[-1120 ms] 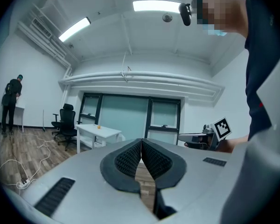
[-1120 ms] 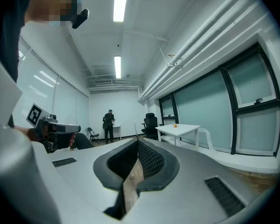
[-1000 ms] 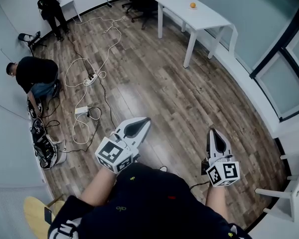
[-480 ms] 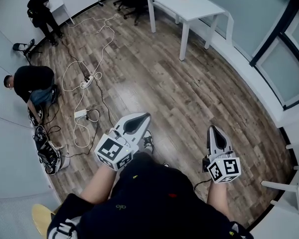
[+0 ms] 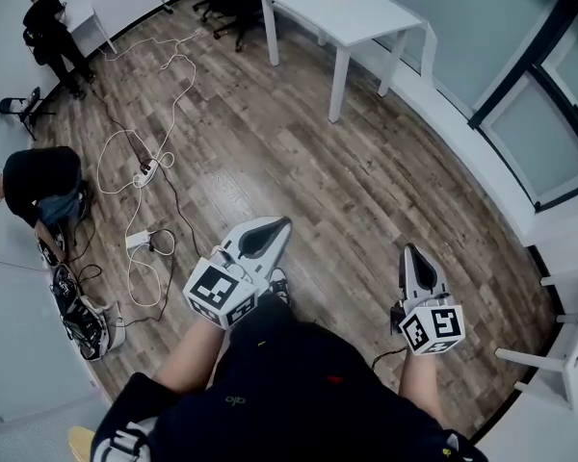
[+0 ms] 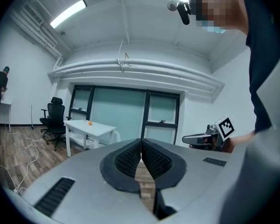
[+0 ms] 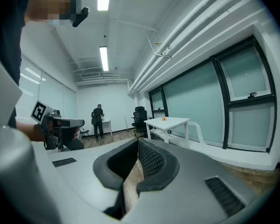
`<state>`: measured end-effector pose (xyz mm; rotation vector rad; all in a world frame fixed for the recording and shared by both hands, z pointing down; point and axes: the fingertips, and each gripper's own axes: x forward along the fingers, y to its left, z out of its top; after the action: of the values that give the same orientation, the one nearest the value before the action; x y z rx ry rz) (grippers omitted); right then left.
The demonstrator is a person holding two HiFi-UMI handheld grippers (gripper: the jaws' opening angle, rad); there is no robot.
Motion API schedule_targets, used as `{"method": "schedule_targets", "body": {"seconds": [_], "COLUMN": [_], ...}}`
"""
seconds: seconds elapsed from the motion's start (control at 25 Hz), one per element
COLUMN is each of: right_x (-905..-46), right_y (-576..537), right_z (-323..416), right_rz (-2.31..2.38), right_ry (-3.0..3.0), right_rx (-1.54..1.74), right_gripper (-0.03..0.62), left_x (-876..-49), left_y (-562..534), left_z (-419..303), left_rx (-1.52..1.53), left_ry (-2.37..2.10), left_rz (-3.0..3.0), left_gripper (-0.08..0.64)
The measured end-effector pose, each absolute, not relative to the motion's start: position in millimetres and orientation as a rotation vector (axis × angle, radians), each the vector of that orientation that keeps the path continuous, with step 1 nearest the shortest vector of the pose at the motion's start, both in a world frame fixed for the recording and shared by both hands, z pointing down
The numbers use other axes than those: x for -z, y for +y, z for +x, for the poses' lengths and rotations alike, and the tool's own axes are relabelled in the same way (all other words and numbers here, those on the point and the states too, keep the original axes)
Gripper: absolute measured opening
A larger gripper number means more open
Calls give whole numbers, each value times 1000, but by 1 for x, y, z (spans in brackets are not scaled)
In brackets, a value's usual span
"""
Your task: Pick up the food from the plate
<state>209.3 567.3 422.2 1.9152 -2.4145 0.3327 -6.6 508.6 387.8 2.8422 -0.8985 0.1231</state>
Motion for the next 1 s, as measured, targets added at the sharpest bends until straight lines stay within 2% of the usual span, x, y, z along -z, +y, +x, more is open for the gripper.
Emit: {"method": "schedule_targets", "body": {"seconds": [0.24, 0.68, 1.0], "right_x": [-418, -403, -408], "right_y": [470, 317, 250], "right_z": [181, 77, 64], "right_rz": [1892, 1762, 1707], "right_ry": [-2407, -2460, -2458], "right_rx": [-327, -239, -240], "right_gripper": [25, 25, 25], "left_x": [-386, -384, -389], "left_y": [415, 285, 227], "left_z": [-31, -125, -135], "left_rx": [-120, -110, -69], "left_ry": [-897, -955, -982], "left_rz": [2851, 2851, 2825], "left_gripper": [23, 23, 23]}}
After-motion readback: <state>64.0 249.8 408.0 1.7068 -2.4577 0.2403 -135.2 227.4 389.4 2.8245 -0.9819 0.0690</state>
